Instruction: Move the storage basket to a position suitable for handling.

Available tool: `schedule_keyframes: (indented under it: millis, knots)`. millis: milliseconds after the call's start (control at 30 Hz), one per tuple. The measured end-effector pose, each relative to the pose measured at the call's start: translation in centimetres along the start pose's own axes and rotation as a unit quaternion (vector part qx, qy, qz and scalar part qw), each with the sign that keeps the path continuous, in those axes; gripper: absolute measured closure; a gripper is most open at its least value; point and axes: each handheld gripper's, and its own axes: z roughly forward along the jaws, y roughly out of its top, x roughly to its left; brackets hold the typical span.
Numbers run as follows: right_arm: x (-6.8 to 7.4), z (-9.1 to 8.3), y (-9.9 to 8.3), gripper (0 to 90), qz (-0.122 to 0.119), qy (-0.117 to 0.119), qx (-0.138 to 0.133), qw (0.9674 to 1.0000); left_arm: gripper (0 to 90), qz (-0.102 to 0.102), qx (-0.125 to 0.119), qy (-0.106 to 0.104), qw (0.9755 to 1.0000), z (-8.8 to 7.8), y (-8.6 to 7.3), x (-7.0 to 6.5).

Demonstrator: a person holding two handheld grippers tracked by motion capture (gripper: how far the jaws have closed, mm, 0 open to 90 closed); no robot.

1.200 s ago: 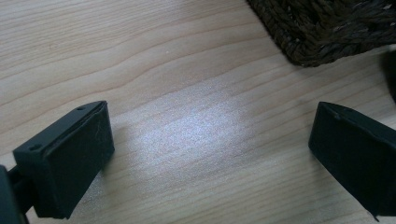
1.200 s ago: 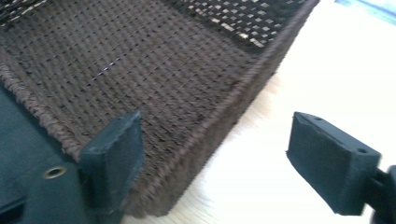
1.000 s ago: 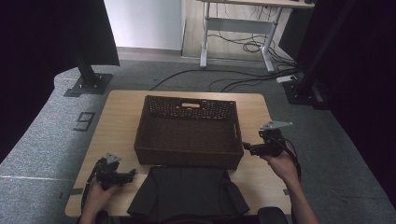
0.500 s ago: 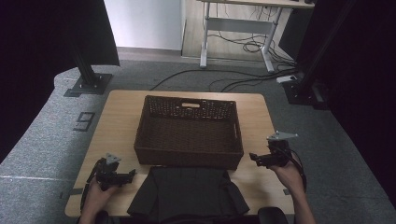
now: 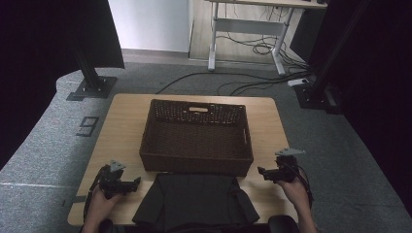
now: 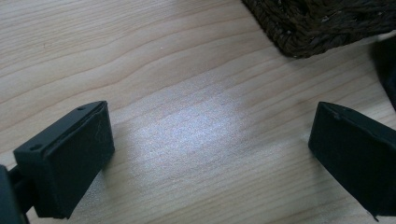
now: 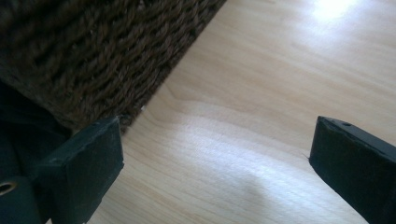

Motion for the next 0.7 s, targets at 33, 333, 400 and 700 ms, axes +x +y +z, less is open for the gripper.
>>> schedule_keyframes:
  millis: [33, 333, 400, 700]
  knots:
    - [0.1, 0.2, -0.2, 2.8, 0.002, -0.001, 0.0, 1.0, 0.0, 0.0, 0.0, 0.0, 1.0, 0.0, 0.0, 0.0]
    - [0.8, 2.3, -1.9, 2.7, 0.009, 0.004, -0.005, 0.9999, 0.0, -0.002, 0.0, 0.001, 1.0, 0.0, 0.0, -0.1]
    - [0.9, 2.7, -2.3, 2.6, 0.008, 0.008, -0.003, 0.9999, 0.0, -0.002, 0.0, 0.002, 1.0, 0.0, 0.0, -0.1]
    - [1.4, 4.0, -3.4, 0.0, -0.006, 0.0, -0.004, 1.0, 0.0, -0.005, 0.0, 0.004, 1.0, 0.0, 0.0, -0.2]
